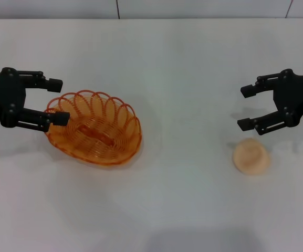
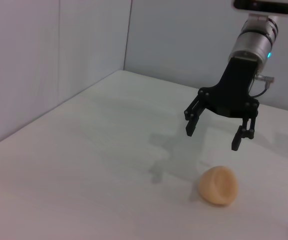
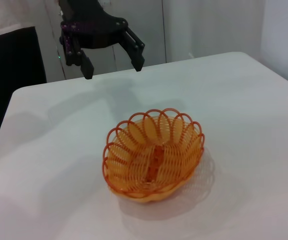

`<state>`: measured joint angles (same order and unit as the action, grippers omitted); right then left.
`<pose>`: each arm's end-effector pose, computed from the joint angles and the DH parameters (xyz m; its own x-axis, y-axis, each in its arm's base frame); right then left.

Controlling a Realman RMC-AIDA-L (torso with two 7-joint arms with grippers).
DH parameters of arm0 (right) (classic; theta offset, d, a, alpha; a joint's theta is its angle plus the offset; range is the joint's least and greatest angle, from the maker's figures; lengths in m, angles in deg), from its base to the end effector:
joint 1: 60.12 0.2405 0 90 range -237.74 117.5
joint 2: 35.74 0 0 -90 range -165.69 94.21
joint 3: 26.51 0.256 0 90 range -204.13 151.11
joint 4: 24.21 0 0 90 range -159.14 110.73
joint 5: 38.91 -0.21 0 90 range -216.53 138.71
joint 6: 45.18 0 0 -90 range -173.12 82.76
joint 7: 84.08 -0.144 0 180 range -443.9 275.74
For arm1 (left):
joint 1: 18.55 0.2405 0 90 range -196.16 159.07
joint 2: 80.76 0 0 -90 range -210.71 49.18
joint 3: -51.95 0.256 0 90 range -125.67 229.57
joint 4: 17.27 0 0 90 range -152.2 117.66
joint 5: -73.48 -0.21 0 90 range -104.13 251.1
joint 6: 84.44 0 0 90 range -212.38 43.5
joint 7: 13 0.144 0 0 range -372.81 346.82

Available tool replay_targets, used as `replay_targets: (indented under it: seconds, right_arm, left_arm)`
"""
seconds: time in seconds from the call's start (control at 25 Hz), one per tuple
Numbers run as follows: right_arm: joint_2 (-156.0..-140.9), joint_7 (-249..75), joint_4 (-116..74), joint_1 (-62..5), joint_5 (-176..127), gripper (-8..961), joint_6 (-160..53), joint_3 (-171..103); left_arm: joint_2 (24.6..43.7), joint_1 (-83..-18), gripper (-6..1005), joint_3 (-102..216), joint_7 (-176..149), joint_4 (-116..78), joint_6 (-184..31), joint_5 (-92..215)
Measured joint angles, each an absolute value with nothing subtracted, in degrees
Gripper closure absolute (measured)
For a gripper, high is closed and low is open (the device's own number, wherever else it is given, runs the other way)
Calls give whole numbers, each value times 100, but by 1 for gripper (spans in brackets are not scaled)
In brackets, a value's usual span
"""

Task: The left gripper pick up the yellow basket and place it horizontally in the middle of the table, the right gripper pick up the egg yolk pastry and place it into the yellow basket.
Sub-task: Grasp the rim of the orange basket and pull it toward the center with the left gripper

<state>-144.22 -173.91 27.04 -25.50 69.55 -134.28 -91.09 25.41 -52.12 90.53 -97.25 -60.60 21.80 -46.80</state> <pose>0.2108 0.3671 0.0448 0.9679 -0.1460 -0.2046 -0.1757 -0.9752 -0.1350 -0.2623 0.3353 0.0994 0.9041 0.2741 0.3278 0.3171 -0.9446 -0.0848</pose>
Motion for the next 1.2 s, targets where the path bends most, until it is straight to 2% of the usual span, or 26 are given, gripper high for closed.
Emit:
replay_targets:
  seconds: [0.4, 0.88, 1.2]
  right_arm:
    - [-14445, -17388, 2670, -2534, 6982, 123, -13309, -9138]
    - [-14551, -17379, 2695, -2516, 7174, 124, -13268, -9104]
    - [-14563, -17301, 2695, -2565, 7173, 123, -13269, -8989]
  left_arm:
    - [2519, -5230, 149, 9054, -9788, -6059, 2149, -4735]
    - [2507, -5230, 164, 9097, -9851, -6059, 2146, -4760]
    - [2594, -5198, 173, 9090, -10530, -6482, 2146, -4821]
